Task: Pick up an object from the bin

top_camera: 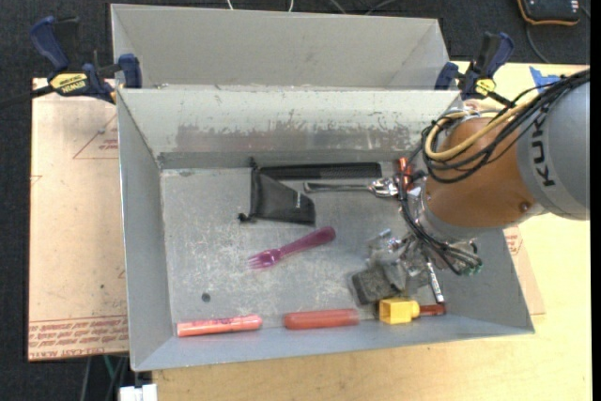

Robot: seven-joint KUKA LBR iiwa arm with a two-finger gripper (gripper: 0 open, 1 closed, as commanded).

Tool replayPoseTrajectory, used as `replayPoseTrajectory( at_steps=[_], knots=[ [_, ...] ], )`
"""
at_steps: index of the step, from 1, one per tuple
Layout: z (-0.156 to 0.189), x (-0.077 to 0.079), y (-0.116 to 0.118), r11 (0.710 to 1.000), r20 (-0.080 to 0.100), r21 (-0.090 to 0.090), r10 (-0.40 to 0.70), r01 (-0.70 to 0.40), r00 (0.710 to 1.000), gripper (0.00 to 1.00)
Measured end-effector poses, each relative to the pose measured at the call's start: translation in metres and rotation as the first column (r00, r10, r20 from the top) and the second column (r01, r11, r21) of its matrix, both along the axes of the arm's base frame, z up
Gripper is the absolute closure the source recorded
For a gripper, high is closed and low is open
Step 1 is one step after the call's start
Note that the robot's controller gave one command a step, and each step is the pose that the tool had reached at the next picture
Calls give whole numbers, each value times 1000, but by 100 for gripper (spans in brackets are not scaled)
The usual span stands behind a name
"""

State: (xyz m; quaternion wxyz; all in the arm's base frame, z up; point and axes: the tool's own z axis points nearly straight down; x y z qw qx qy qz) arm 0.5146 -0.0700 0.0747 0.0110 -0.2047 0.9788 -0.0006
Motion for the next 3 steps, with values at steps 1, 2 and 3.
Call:
replayPoseTrajectory(
  at_steps=[1,2,3],
  knots=[
    [0,0,0,1000,0,0,0,0,1000,100],
    [3,1,1,1000,3,1,1,-1,1000,100],
    [7,0,1,1000,0,1,1,-1,1000,100]
  ],
)
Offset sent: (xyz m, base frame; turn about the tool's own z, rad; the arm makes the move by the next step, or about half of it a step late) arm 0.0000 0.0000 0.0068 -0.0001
